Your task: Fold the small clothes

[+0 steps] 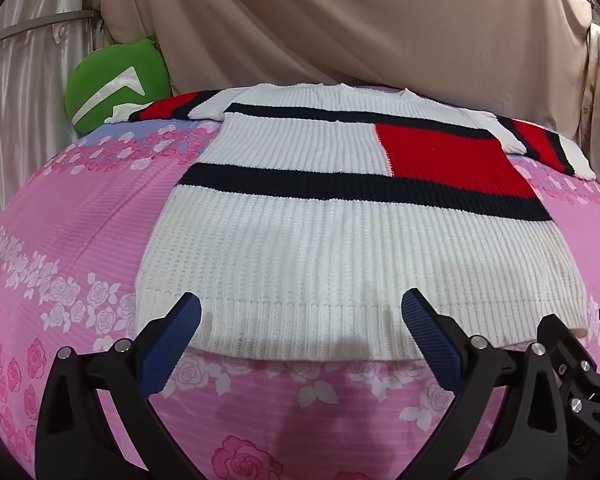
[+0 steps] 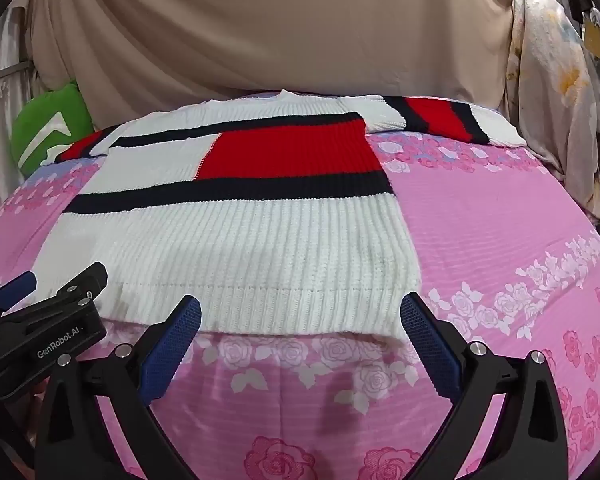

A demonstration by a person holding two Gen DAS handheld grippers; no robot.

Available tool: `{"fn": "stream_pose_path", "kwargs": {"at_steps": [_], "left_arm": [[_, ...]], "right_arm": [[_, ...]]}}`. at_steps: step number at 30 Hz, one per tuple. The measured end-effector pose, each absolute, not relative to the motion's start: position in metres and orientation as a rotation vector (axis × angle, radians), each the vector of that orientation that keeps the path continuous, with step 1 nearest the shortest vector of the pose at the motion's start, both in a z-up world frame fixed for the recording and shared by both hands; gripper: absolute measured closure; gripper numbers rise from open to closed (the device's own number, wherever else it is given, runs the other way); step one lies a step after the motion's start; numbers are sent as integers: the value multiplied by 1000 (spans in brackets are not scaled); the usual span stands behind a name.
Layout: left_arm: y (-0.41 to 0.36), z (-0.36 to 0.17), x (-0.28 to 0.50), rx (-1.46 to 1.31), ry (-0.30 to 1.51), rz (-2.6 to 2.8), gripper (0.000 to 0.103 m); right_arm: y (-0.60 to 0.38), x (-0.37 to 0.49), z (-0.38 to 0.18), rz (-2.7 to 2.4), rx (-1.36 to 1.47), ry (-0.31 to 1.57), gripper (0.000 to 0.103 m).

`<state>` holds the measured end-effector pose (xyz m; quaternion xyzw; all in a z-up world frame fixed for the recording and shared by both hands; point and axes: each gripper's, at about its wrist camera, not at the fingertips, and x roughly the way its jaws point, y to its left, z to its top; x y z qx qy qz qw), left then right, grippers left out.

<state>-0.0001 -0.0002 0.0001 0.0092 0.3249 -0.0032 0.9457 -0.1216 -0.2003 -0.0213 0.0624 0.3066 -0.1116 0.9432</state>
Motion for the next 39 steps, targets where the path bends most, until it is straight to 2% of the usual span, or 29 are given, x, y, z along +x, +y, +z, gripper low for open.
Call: {"fn": "stream_pose_path", "kwargs": {"at_steps": [39], "left_arm": [[-8, 4, -6, 79, 654, 18, 5]], "right_arm": [[-199, -120, -24, -254, 97, 632, 5]]}}
